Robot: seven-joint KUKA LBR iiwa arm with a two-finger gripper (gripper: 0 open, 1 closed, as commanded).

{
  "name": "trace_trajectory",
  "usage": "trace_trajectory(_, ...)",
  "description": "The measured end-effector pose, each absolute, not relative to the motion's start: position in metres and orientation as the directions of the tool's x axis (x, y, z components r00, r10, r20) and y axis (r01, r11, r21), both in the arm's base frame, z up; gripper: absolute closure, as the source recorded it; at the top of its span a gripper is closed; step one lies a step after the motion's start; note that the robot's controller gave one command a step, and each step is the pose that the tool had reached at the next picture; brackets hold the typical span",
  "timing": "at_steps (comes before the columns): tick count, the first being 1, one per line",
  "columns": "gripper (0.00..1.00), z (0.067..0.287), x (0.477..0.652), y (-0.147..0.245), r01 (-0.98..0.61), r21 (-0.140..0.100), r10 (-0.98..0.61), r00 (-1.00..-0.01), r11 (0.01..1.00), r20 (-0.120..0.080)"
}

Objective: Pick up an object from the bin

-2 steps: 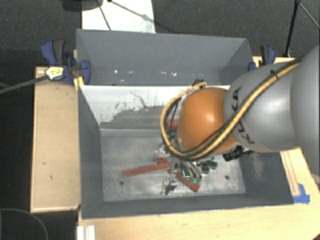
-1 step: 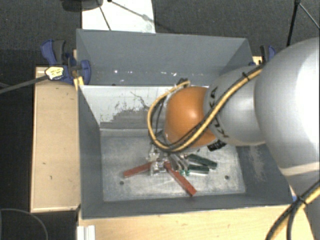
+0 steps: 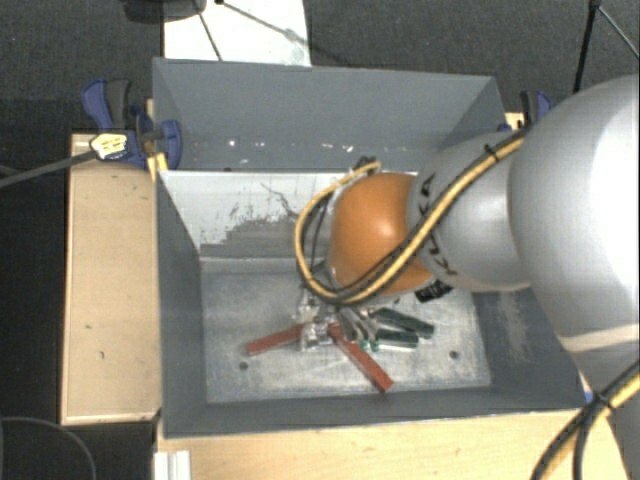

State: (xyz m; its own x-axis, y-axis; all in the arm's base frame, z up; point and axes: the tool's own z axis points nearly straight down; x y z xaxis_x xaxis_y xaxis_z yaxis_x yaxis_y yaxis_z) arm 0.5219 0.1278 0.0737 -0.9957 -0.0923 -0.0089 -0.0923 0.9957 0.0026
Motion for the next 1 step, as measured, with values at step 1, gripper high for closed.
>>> trace_trajectory(1,1.00,0.2073,0.5234,0.1589,-0.145,0.001,-0.145,-0.989,0.989,-0.003)
